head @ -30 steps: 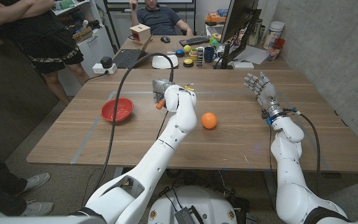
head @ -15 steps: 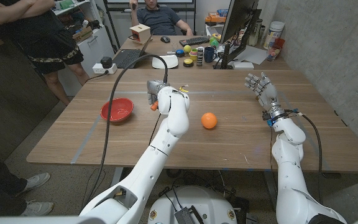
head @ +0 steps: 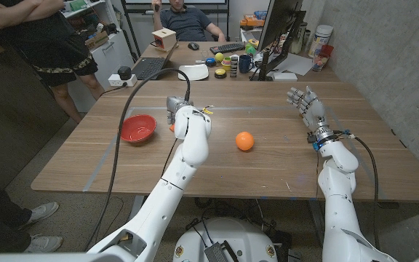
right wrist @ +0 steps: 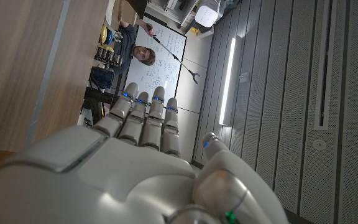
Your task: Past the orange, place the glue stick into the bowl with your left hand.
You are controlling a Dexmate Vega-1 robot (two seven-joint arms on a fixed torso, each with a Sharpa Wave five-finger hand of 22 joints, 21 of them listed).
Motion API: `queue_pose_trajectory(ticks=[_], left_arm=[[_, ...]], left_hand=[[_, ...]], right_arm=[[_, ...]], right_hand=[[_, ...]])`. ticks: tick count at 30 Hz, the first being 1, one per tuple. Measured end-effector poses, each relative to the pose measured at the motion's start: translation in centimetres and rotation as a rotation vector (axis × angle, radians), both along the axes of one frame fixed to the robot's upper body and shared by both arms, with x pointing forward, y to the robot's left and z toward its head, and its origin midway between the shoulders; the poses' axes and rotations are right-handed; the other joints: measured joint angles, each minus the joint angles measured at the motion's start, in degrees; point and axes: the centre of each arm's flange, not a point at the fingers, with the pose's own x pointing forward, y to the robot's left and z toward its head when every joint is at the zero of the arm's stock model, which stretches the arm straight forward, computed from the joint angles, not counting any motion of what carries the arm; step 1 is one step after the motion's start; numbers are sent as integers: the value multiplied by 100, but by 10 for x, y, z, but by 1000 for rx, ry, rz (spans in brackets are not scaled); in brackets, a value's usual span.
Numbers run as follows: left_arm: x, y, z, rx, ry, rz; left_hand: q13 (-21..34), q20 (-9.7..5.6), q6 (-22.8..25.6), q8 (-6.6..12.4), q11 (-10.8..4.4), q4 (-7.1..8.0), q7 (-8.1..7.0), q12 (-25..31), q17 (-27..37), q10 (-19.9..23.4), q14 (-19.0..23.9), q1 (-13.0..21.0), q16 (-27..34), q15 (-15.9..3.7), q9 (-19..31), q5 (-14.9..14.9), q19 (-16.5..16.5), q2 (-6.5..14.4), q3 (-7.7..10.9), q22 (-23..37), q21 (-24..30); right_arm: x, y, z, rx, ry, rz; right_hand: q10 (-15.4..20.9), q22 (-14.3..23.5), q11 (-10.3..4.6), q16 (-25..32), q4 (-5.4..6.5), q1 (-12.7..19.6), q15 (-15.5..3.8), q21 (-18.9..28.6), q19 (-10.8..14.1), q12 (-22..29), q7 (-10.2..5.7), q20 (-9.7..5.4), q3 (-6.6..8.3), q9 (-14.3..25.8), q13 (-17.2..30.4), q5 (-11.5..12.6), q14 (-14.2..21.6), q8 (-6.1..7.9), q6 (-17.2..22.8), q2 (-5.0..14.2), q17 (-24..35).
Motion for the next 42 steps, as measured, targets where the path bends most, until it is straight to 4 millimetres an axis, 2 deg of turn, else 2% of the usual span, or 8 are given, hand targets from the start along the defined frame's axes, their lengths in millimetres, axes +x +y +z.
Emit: queue_pose_trajectory(ticks=[6, 16, 17, 24, 33, 34, 35, 42], left_arm=[[-4, 6, -3, 29, -5, -1], [-14, 17, -7, 87, -30, -13], [-16, 22, -8, 93, -33, -9], [-20, 34, -12, 107, -41, -9], [-19, 33, -12, 109, -40, -19], [-22, 59, -18, 105, -33, 28], [-22, 63, -19, 105, -33, 34], [-23, 62, -17, 113, -51, 28]], left_hand=[[20, 32, -4, -7, -91, 5, -83, -45, 1, -89, -18, 53, -34, -17, 0, 0, -73, -53, 9, 14, 0], [31, 76, 86, -8, -278, 1, -343, -88, 10, -133, -30, 167, -67, -28, 6, -5, -248, -167, 13, 15, 0], [30, 88, 87, -8, -334, 1, -380, -89, 10, -128, -30, 173, -68, -28, 20, -5, -273, -173, 13, 15, 0], [30, 119, 118, -8, -349, 1, -410, -133, 11, -123, -58, 222, -90, -56, 27, -8, -344, -222, 13, 42, 0], [28, 110, 128, -8, -367, 1, -420, -172, 18, -105, -58, 226, -101, -56, 26, -23, -353, -226, 13, 41, 40], [28, 110, 128, -8, -367, 1, -420, -172, 18, -104, -58, 226, -102, -56, 26, -20, -353, -226, 13, 41, 40], [28, 110, 128, -8, -367, 1, -420, -173, 19, -104, -58, 226, -112, -56, 26, -17, -353, -226, 13, 41, 40], [27, 142, 97, -8, -401, 0, -451, -215, 20, -113, -77, 254, -121, -75, 25, 1, -450, -254, 13, 42, 44]], right_arm=[[-4, 3, -2, 0, -3, -3], [-12, 8, -4, -2, -9, -14], [-13, 8, -4, -2, -9, -17], [-20, 10, -6, -4, -12, -28], [-27, 14, -6, -12, -22, -28], [-26, 14, -7, -5, -11, -40], [-26, 14, -8, -6, -11, -42], [-28, 20, -8, -10, -13, -34]], right_hand=[[0, 0, 0, 0, 0, 0, 0, 0, 0, 0, 0, 0, 0, 0, 0, 0, 0, 0, 0, 0, 0], [0, 0, 0, 0, 0, 0, 0, -42, 0, 0, 0, 0, 0, 0, 0, 0, 0, 0, 0, 0, 0], [0, 0, 0, 0, 0, 0, 0, -44, -1, 0, 0, 1, 0, 0, 0, 0, 0, 0, 0, 0, 0], [0, 0, 0, 0, 0, 0, 21, -44, -1, 0, 0, 1, 0, 0, 0, 0, 21, 0, 0, 0, 0], [0, 0, 0, 0, 23, 0, 10, -44, -1, 0, 0, 1, -23, 0, 0, 0, 32, 0, 0, 0, 0], [0, 0, 0, 0, 23, 0, 10, -44, -1, 0, 0, 1, -23, 0, 0, 0, 32, 0, 0, 0, 0], [0, 0, 0, 0, 23, 0, 10, -44, -1, 0, 0, 1, -23, 0, 0, 0, 32, 0, 0, 0, 0], [0, 0, 0, 0, 23, 0, 10, -44, -1, 0, 0, 1, -23, 0, 0, 0, 32, 0, 0, 0, 0]])
